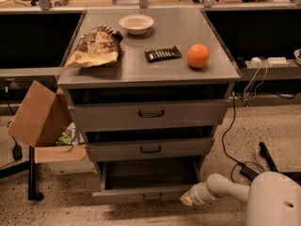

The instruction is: Close bottom drawer

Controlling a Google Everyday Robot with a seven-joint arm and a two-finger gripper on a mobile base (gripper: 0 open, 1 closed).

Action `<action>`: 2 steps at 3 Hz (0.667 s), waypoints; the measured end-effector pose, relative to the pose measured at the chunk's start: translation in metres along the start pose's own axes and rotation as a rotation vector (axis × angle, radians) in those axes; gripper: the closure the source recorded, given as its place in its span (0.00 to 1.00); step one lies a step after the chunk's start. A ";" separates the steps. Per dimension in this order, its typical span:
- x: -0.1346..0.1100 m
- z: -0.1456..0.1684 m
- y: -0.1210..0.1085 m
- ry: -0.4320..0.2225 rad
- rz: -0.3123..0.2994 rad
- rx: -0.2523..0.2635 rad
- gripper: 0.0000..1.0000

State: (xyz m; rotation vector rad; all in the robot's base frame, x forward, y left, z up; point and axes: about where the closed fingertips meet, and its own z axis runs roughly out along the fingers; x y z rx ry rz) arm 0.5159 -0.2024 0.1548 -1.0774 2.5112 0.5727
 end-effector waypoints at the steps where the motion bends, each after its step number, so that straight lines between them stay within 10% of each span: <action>1: -0.007 0.000 -0.008 -0.012 -0.003 0.006 1.00; 2: -0.011 0.000 -0.012 -0.019 -0.004 0.009 1.00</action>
Offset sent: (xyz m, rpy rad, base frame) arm 0.1191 -0.0077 0.0144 0.0381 -0.1157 -0.0374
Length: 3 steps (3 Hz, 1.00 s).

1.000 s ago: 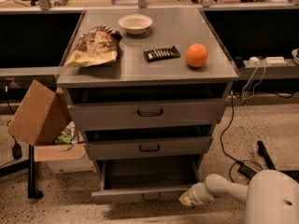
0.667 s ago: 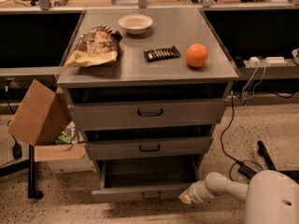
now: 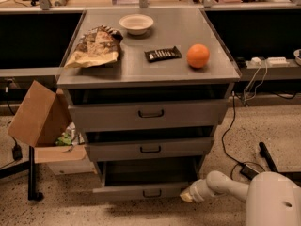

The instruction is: Close bottom drawer

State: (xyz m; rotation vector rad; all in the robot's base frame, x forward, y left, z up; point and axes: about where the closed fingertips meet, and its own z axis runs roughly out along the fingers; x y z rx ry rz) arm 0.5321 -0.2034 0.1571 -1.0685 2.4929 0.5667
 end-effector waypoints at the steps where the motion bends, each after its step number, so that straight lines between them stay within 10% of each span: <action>1: -0.006 0.000 -0.007 -0.010 -0.001 0.004 1.00; 3: -0.020 0.001 -0.022 -0.027 -0.003 0.009 1.00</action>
Offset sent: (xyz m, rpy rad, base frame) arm 0.1265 -0.0046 0.0142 0.0450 -0.0928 -0.0303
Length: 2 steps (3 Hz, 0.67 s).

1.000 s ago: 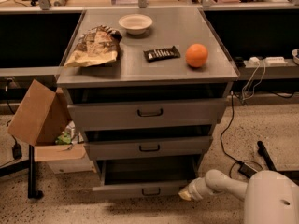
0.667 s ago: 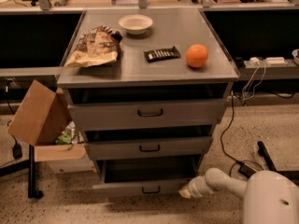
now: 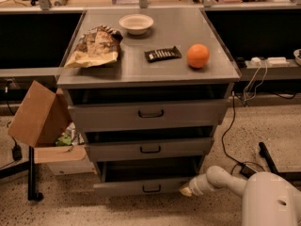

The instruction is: Close bottom drawer

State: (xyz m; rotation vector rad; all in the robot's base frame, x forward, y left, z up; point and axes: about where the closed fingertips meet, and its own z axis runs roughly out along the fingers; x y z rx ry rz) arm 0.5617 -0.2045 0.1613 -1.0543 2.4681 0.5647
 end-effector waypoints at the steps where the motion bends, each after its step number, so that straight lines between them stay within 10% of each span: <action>1: -0.003 0.000 -0.004 -0.004 0.000 0.001 1.00; 2: -0.013 0.001 -0.016 -0.012 0.002 0.004 1.00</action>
Offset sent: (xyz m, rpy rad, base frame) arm 0.1255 -0.0101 0.0095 0.0233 -0.0503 -0.0366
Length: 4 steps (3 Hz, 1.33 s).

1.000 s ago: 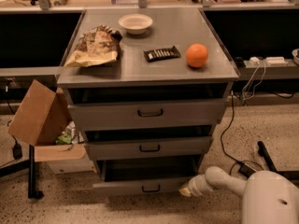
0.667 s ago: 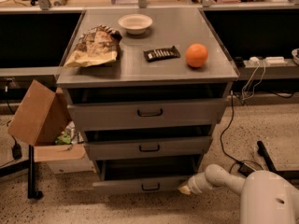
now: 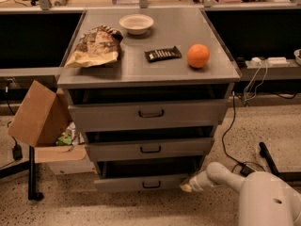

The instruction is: Close bottom drawer

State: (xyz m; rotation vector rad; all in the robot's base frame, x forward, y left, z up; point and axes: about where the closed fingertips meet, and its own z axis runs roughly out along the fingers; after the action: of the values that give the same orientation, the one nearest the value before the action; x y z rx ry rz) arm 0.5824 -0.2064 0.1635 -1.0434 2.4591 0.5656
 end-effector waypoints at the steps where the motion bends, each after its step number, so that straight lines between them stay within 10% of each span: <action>1: 0.000 0.000 0.000 0.000 0.000 0.000 1.00; 4: -0.012 0.007 -0.009 -0.024 0.004 0.010 1.00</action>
Offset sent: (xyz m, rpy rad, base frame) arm 0.0247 -0.0008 -0.0038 0.0057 -0.0264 -0.0319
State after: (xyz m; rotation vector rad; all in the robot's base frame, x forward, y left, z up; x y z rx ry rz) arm 0.5985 -0.2019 0.1618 -1.0228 2.4411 0.5637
